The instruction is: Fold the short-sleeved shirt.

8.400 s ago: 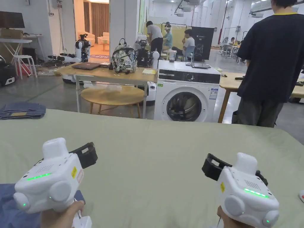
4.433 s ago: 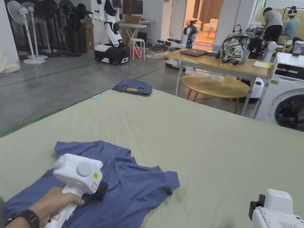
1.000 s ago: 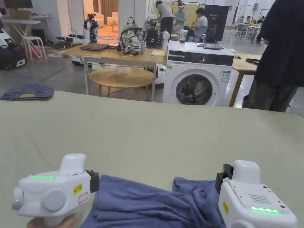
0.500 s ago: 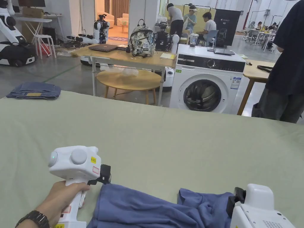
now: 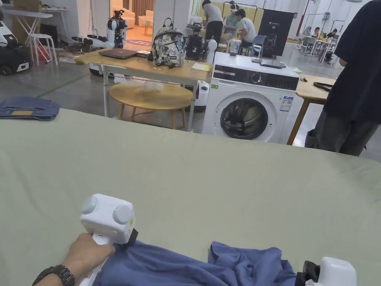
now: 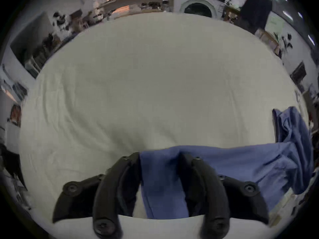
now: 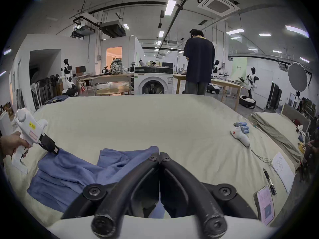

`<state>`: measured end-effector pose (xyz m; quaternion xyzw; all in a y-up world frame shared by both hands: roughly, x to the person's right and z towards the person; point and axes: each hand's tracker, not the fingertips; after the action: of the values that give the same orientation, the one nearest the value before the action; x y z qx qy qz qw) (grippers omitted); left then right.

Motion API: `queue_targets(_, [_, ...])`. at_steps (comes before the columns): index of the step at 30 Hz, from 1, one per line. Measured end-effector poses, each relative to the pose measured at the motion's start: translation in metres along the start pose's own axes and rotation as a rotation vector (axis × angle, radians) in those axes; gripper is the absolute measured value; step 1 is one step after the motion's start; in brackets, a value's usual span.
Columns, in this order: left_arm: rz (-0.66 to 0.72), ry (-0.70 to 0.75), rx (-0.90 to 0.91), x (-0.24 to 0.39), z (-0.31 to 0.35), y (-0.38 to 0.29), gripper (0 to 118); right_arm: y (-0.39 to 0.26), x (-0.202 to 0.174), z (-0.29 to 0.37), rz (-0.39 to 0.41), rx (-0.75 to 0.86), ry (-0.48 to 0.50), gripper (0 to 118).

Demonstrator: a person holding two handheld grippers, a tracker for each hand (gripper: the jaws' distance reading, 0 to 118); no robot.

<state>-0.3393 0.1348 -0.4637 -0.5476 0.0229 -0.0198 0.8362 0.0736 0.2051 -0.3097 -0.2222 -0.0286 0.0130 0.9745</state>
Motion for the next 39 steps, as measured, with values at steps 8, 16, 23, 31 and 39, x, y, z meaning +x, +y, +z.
queue_targets(8, [0.033,-0.086,0.106,-0.012,0.031,-0.015,0,0.02,0.026,-0.039,-0.052,-0.124,0.029,0])
queue_targets(16, [0.102,-0.145,0.251,-0.03,0.085,-0.049,0,0.025,0.046,-0.144,0.032,-0.437,0.089,67])
queue_targets(23, [0.102,-0.137,0.278,-0.041,0.1,-0.071,0,0.002,0.051,-0.174,-0.035,-0.62,0.145,67])
queue_targets(31, [0.115,-0.133,0.268,-0.042,0.099,-0.084,0,-0.001,0.03,-0.151,0.021,-0.566,0.156,0])
queue_targets(39, [0.14,-0.099,0.348,-0.058,0.13,-0.081,0,0.037,0.049,-0.096,0.047,-0.297,0.059,0])
